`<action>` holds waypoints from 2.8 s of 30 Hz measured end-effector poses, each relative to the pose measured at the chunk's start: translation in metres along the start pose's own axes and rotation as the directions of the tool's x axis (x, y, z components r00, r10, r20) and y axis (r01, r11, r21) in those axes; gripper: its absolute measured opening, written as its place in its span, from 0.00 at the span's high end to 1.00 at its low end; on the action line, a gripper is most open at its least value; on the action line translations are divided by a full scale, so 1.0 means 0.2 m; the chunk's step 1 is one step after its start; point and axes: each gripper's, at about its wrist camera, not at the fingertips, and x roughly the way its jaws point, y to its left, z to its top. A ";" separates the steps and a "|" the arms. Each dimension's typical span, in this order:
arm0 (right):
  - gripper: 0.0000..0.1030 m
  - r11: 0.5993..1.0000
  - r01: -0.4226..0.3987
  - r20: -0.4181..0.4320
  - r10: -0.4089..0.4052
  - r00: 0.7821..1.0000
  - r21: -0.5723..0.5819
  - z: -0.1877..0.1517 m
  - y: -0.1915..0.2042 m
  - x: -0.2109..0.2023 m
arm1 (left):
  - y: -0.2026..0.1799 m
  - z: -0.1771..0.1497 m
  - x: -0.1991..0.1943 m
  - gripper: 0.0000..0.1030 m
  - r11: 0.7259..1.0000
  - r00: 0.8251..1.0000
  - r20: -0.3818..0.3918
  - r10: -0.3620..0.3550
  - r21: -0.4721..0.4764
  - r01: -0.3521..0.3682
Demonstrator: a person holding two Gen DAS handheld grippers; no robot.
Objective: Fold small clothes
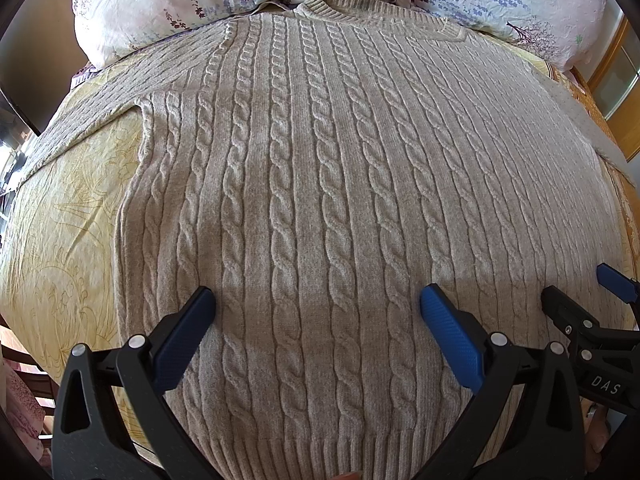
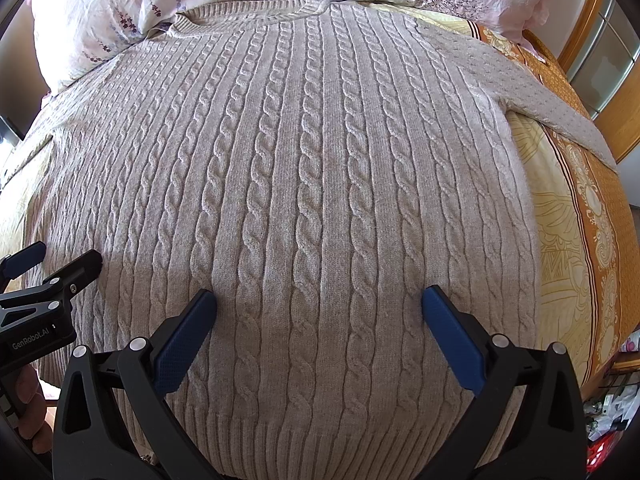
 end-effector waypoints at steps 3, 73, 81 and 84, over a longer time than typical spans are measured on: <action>0.01 1.000 0.000 0.000 0.000 1.000 0.000 0.00 0.00 0.00 | 0.00 0.00 0.00 0.02 1.000 1.000 0.000 0.000 0.000 0.000; 0.01 0.899 -0.313 0.204 0.259 0.944 0.307 0.16 -0.48 -0.07 | 0.01 -0.01 -0.02 0.02 1.000 0.999 0.052 0.009 -0.011 -0.008; 0.13 0.386 -0.592 0.544 0.237 0.805 0.707 0.18 -1.57 0.02 | 0.01 0.00 -0.02 0.02 0.997 0.998 0.045 0.033 -0.068 -0.030; 0.23 0.261 -0.606 0.571 0.204 0.795 0.751 0.17 -1.78 0.12 | 0.01 0.00 -0.02 0.02 0.993 0.997 0.053 0.050 -0.109 -0.044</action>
